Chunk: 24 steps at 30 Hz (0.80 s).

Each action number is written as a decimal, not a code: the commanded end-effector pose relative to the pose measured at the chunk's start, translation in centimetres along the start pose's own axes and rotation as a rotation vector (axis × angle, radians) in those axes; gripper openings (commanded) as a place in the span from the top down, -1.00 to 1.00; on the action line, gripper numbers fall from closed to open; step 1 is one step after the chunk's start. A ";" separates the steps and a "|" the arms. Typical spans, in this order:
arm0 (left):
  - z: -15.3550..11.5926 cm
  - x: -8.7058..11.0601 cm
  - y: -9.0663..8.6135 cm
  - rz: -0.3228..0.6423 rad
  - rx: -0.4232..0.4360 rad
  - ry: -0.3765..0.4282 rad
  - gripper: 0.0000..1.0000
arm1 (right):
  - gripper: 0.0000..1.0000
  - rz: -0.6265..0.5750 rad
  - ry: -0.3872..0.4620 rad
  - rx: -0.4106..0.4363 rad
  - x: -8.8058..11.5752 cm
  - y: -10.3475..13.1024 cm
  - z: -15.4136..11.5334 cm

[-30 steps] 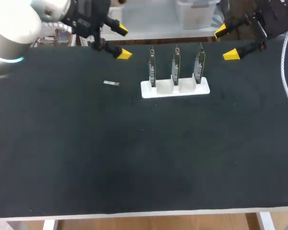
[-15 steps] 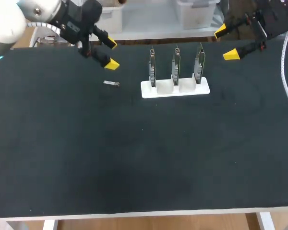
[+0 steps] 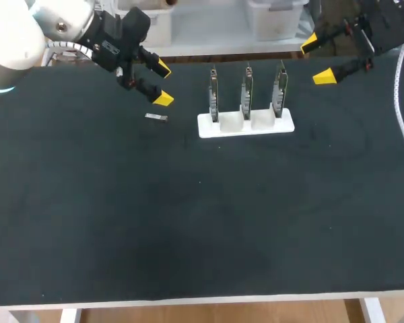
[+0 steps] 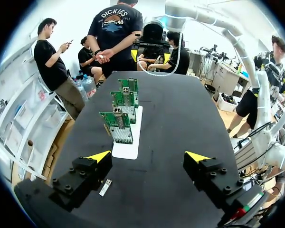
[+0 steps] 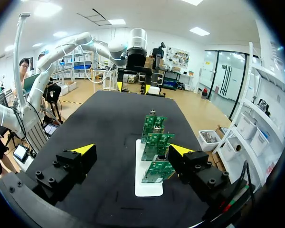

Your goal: Pick up the optical module with the left hand, and insert it into the network port with the right hand.

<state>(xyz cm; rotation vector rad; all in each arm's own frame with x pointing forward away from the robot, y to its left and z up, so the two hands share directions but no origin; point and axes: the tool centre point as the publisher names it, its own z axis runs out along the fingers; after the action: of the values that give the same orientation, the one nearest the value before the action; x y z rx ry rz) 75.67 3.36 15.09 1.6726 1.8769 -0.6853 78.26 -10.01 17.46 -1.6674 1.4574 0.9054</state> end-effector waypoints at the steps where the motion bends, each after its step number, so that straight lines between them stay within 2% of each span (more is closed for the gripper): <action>1: 0.0 0.0 0.1 0.001 0.002 0.003 -1.00 | -1.00 0.000 0.000 -0.001 0.0 -0.1 0.0; 12: 0.0 0.0 0.1 0.001 0.002 0.003 -1.00 | -1.00 0.000 0.000 -0.001 0.0 -0.1 0.0; 17: -4.3 -0.8 3.8 0.116 -0.098 0.269 -1.00 | -1.00 0.000 0.000 -0.001 0.0 -0.1 0.0; 20: -6.3 -0.6 4.6 0.146 -0.126 0.352 -1.00 | -1.00 0.000 0.000 -0.001 0.0 -0.1 0.0; 24: -7.8 0.8 5.0 0.155 -0.133 0.447 -1.00 | -1.00 0.000 0.000 -0.001 0.0 -0.1 0.0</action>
<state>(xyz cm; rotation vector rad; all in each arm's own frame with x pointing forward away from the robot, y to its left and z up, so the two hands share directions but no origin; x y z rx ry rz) 79.80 9.34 19.13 1.8481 1.8949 -0.3172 78.26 -10.01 17.46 -1.6674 1.4574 0.9055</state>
